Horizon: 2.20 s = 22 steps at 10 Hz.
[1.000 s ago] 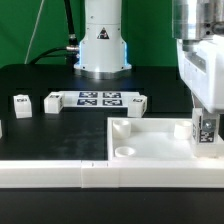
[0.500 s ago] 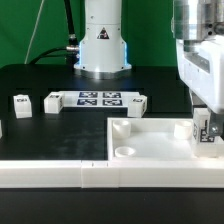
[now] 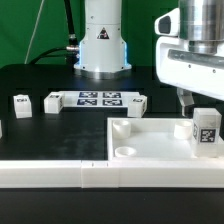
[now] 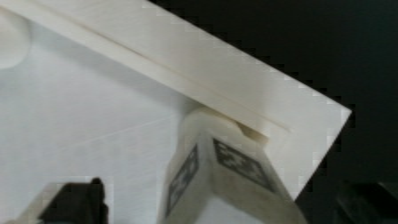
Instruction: Assemble one leg
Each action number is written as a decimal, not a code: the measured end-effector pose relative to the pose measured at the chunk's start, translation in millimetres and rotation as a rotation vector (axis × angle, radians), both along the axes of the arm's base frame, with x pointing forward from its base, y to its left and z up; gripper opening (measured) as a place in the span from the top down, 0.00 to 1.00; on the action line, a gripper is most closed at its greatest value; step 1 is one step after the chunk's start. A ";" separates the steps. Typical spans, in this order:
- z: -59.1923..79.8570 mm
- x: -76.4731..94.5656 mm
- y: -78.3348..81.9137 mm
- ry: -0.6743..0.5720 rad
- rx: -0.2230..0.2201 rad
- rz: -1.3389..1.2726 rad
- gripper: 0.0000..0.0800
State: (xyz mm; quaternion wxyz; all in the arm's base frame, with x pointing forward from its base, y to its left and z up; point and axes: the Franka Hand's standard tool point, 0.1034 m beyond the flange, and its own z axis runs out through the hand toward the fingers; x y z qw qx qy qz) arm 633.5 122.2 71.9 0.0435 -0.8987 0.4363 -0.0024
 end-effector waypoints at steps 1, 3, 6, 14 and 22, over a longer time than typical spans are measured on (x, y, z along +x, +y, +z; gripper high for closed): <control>-0.6 -1.0 0.8 -0.001 -0.015 0.082 0.19; -0.5 -0.5 -0.3 -0.016 -0.026 0.276 0.19; 2.4 3.5 0.3 -0.023 -0.058 0.572 0.19; 2.4 4.7 -4.2 -0.027 -0.078 0.782 0.64; 1.3 5.6 -7.1 0.003 -0.029 -0.019 0.64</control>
Offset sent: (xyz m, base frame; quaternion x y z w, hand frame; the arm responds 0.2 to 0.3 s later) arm 0.0019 0.0106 0.0062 -0.0111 -0.0005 -0.1899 0.9817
